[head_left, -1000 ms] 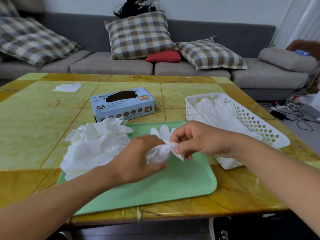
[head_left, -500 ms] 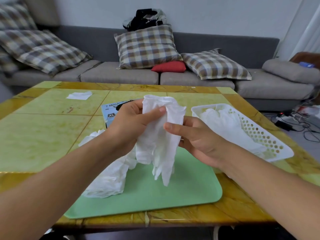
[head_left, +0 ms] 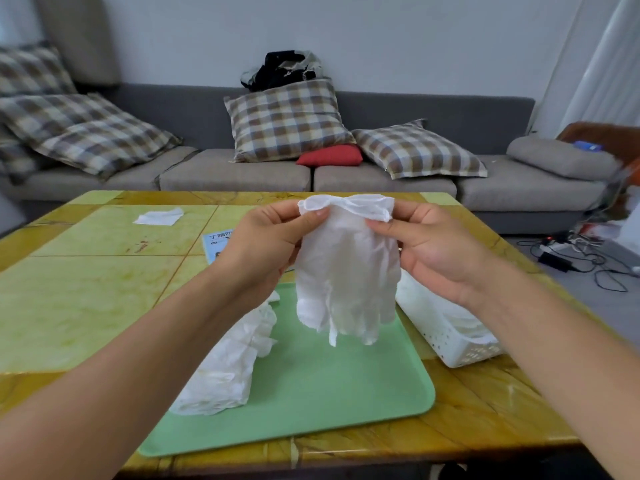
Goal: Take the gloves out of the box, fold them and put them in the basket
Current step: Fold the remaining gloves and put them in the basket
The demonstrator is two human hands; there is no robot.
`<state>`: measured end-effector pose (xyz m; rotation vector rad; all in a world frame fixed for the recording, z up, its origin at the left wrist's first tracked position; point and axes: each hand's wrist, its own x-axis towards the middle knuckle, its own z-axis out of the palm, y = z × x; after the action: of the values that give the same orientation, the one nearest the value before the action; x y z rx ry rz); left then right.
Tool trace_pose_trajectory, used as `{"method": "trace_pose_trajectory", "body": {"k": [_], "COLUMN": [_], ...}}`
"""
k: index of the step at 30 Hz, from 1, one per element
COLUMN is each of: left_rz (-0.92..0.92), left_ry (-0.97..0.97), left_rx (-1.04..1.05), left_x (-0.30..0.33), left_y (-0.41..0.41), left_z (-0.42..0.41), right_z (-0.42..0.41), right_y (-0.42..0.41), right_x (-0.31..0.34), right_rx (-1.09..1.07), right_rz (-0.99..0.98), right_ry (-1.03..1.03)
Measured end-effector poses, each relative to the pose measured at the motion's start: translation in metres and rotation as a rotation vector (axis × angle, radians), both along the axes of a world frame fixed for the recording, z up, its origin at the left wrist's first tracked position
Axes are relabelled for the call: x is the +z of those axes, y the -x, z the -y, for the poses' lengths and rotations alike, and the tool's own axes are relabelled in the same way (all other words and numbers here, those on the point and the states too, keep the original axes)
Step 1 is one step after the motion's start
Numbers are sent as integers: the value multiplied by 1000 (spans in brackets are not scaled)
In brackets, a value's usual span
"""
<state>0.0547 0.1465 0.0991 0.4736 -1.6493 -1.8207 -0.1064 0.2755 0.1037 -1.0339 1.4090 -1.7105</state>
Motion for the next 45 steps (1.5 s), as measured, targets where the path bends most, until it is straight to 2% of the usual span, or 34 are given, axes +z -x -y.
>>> {"method": "trace_pose_trajectory", "body": {"k": [5, 11, 16, 21, 23, 27, 29, 32, 34, 38, 41, 45], "left_rz": [22, 18, 116, 172, 135, -75, -95, 46, 163, 313, 347, 401], "left_ry": [71, 68, 53, 36, 62, 151, 230, 377, 510, 858, 1084, 1157], "left_rx": [-120, -218, -185, -112, -78, -66, -103, -139, -164, -278, -329, -421], "left_x": [35, 60, 64, 64, 70, 88, 84, 41, 1, -66, -86, -78], "left_y": [29, 79, 111, 158, 176, 200, 204, 208, 205, 190, 182, 175], "left_z": [-15, -48, -56, -41, -29, -7, -4, -2, -3, -23, -45, -64], "right_z": [-28, -74, -93, -64, -43, -19, -23, -38, -55, -90, -101, -114], "right_y": [28, 63, 92, 143, 163, 191, 201, 214, 218, 213, 203, 192], "right_x": [37, 65, 77, 67, 71, 92, 85, 37, -5, -68, -76, -66], "right_rx": [-29, -195, -238, -241, -245, -256, -230, -191, -156, -55, -24, 49], "right_rz": [37, -23, -68, -73, -100, -221, -272, -285, -308, -544, -714, -869], "right_ry": [52, 18, -48, -170, -125, 49, 89, 42, -59, -324, -354, -432]}}
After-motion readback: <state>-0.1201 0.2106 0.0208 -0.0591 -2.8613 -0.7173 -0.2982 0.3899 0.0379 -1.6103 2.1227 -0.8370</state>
